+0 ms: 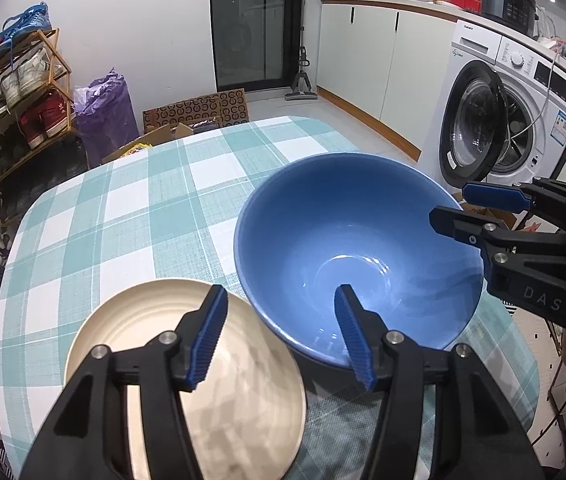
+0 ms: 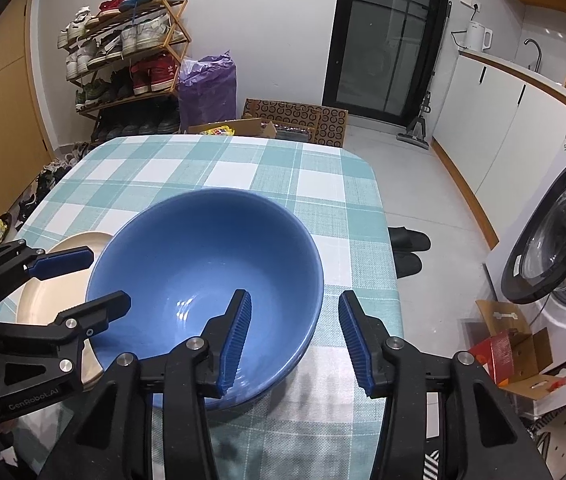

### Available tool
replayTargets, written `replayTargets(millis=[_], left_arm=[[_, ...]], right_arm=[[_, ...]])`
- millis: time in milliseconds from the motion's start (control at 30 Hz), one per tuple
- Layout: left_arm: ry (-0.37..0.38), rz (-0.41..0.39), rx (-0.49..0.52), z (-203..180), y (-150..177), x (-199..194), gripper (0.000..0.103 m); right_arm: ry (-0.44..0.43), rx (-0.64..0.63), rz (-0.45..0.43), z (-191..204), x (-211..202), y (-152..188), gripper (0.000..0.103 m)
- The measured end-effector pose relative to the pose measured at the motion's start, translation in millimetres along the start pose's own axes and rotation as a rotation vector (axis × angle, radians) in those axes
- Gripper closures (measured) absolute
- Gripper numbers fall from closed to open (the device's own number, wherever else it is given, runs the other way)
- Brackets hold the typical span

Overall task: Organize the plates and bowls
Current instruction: 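Lower the held bowl into the bowl stack and open both grippers, then move both grippers back to the stacked blue bowls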

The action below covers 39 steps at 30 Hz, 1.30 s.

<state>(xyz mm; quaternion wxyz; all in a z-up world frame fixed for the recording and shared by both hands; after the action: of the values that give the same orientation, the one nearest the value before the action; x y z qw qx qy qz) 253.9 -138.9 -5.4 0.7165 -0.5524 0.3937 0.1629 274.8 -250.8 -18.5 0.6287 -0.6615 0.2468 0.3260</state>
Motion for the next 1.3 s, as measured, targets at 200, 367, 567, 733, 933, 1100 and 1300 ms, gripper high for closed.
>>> replayTargets(millis=[200, 367, 567, 733, 933, 1100, 1300], left_arm=[[0.012, -0.002, -0.008, 4.1, 0.8, -3.8, 0.043], [0.012, -0.018, 0.001, 7.2, 2.2, -15.5, 0.032], [0.001, -0.086, -0.001, 14.3, 5.3, -43.5, 0.006], [-0.026, -0.139, -0.018, 24.4, 12.0, -66.7, 0.004], [-0.074, -0.176, -0.037, 40.3, 30.9, -86.9, 0.0], [-0.11, -0.203, -0.055, 53.3, 50.9, -101.0, 0.0], [-0.173, -0.246, -0.067, 67.0, 76.2, -114.2, 0.0]], right_arm=[[-0.023, 0.031, -0.018, -3.7, -7.7, -2.8, 0.027], [-0.068, 0.063, -0.055, -5.9, -22.5, -5.7, 0.016], [-0.122, 0.05, -0.115, 1.7, -49.3, -4.2, 0.003], [-0.156, 0.012, -0.149, 12.9, -67.9, 2.7, 0.001], [-0.197, 0.009, -0.195, 22.4, -83.4, 19.2, 0.001], [-0.231, 0.018, -0.231, 25.5, -91.2, 35.5, 0.0], [-0.257, 0.019, -0.258, 26.3, -94.2, 50.7, 0.0]])
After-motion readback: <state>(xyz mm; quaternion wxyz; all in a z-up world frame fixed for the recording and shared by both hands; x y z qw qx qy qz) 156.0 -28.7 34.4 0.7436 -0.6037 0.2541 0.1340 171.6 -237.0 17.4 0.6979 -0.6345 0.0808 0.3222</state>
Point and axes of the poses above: each gripper's, at about its wrist camera, not at the fingertips, and x roughly the way its jaws point, z to its left, y to its underside, the point moved 2 cm from there along x, roughly the way its jaws point, and after that the axes turned 10 degrees about x, right-handed, at the moved point
